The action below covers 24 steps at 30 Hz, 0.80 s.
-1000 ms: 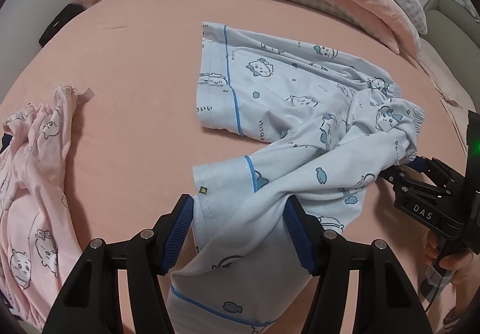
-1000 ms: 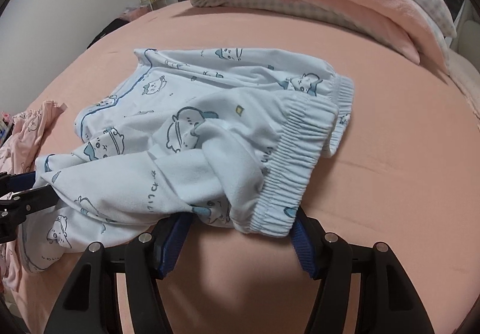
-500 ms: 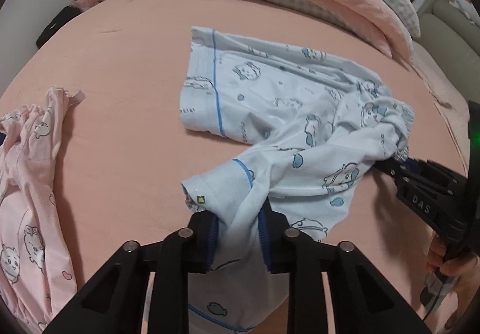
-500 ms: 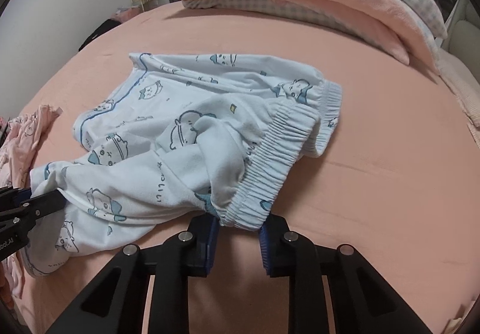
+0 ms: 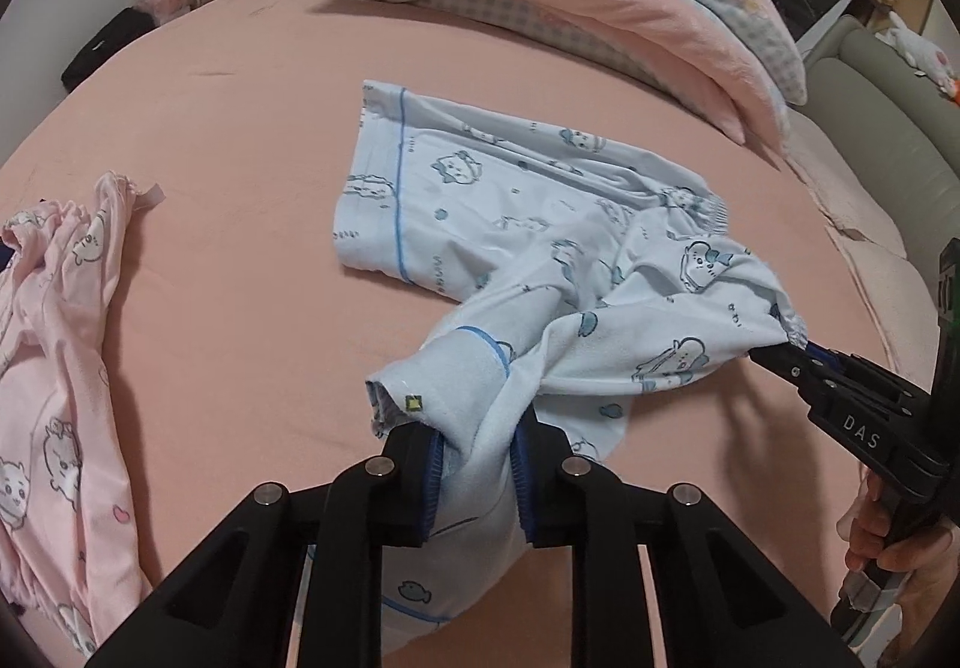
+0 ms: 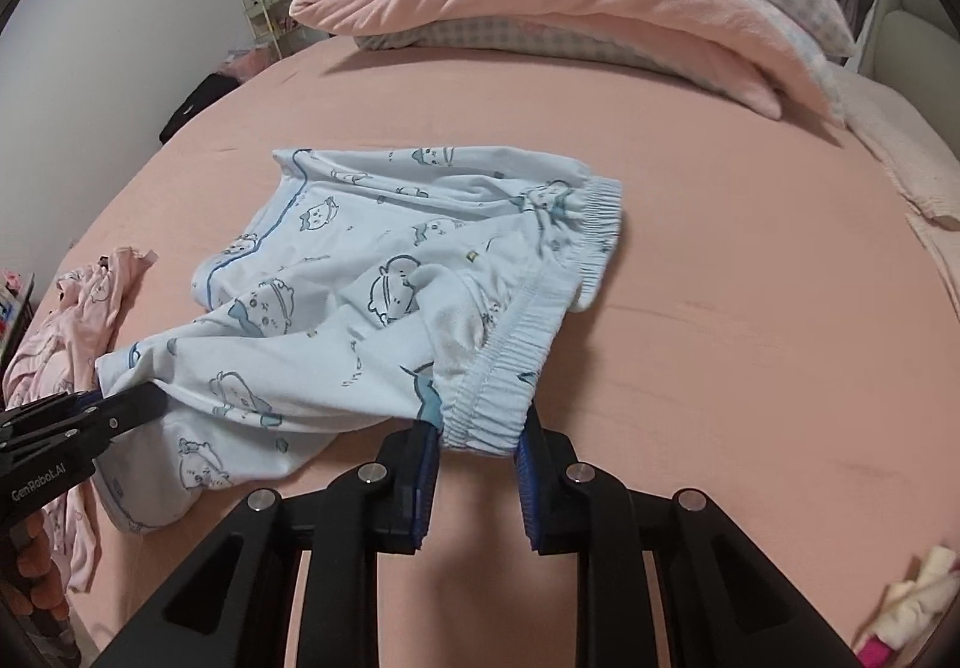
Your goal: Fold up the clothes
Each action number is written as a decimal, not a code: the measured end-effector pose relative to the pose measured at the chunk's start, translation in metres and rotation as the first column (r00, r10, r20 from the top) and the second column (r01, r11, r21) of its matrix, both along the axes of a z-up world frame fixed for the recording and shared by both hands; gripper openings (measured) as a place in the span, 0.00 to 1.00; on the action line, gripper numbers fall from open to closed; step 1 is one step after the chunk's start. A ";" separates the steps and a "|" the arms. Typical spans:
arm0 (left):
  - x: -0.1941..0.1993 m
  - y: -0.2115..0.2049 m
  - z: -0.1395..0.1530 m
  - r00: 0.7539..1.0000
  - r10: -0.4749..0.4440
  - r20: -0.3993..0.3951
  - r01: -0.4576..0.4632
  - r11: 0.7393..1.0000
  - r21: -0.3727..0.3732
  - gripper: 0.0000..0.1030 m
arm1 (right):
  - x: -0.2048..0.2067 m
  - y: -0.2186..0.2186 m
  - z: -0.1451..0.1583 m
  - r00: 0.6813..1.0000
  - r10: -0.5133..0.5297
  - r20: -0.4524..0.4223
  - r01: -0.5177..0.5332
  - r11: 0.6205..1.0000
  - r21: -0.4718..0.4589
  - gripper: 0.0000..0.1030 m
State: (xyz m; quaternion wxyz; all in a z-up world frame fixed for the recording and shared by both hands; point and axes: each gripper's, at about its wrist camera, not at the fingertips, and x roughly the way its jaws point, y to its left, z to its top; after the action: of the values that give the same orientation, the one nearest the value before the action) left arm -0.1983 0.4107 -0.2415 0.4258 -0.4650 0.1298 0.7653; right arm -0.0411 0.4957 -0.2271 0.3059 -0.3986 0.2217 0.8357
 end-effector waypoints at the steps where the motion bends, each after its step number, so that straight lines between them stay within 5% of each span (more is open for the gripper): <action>1: 0.002 -0.001 0.001 1.000 -0.006 -0.002 0.006 1.000 0.003 0.17 | 0.005 -0.002 0.002 1.000 -0.001 -0.004 0.001 1.000 -0.007 0.21; 14: 0.051 -0.017 0.005 0.995 -0.095 -0.031 0.094 0.995 -0.046 0.16 | 0.061 -0.012 0.013 0.999 -0.031 -0.034 0.029 0.998 -0.053 0.21; 21: 0.052 -0.026 0.004 0.987 -0.106 0.118 0.104 0.994 0.024 0.16 | 0.083 -0.015 0.015 0.998 -0.042 -0.046 0.038 0.996 -0.080 0.21; 24: 0.057 -0.027 0.003 0.988 -0.111 0.105 0.111 0.994 0.001 0.16 | 0.088 -0.016 0.015 0.998 -0.047 -0.045 0.043 0.996 -0.083 0.21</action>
State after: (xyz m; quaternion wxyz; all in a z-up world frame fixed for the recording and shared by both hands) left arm -0.1415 0.3836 -0.2388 0.4729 -0.4976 0.1346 0.7146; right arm 0.0468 0.4801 -0.2120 0.3028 -0.3861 0.2716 0.8279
